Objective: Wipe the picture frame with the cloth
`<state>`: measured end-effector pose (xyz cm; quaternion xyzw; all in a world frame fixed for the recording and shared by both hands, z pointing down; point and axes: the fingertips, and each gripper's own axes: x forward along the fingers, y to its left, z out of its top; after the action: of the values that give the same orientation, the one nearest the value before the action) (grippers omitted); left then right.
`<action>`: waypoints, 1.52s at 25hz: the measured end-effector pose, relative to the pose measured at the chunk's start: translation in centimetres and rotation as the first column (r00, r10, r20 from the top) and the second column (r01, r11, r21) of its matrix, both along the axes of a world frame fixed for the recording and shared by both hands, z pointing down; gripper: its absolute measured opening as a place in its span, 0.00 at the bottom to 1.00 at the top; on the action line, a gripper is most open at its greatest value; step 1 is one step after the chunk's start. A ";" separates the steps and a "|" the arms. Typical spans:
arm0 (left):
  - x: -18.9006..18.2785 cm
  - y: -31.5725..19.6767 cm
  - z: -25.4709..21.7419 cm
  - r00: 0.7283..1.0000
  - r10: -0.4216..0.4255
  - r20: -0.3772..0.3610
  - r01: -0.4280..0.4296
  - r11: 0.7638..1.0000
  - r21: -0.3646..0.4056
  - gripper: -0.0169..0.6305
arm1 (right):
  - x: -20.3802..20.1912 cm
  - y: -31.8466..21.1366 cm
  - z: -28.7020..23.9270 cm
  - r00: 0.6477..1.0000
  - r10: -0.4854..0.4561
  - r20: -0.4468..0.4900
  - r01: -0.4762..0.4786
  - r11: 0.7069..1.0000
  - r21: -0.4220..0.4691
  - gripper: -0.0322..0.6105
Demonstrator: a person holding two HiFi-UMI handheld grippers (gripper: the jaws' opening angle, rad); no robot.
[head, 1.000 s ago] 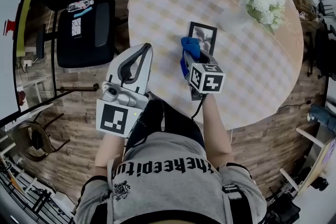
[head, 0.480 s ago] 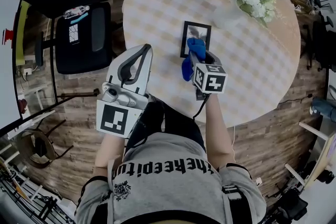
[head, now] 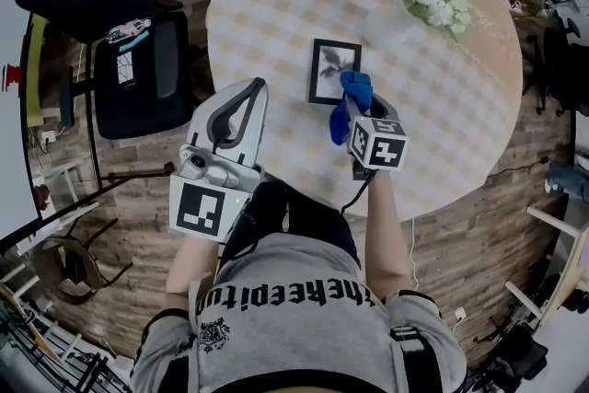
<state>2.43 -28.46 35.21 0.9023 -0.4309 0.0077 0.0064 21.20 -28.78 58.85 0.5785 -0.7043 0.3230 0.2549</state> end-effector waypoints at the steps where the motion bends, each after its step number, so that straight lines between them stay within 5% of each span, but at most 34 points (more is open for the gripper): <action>1: 0.1 -0.1 0.0 1.000 0.001 -0.003 -0.001 1.000 -0.001 0.05 | 0.2 0.0 0.1 1.000 0.003 0.004 -0.003 1.000 -0.003 0.29; 11: 0.6 -0.2 -0.4 1.000 0.011 -0.003 -0.011 1.000 0.006 0.05 | 0.3 0.1 0.8 0.999 0.018 0.050 -0.019 1.000 0.015 0.30; 19: 1.3 0.3 -1.4 1.000 0.031 0.004 -0.031 0.999 0.036 0.05 | -0.4 0.4 -1.6 0.998 -0.012 0.066 0.003 0.991 0.135 0.30; 38: 1.9 5.9 -3.2 0.983 0.183 0.005 -0.183 0.981 0.062 0.05 | -2.1 6.2 -16.4 0.998 0.033 0.052 -0.053 0.884 0.465 0.30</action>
<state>4.35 -22.61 32.04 0.9379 -0.3461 -0.0055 -0.0225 19.06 -22.63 42.48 0.6311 -0.7535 0.1624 0.0866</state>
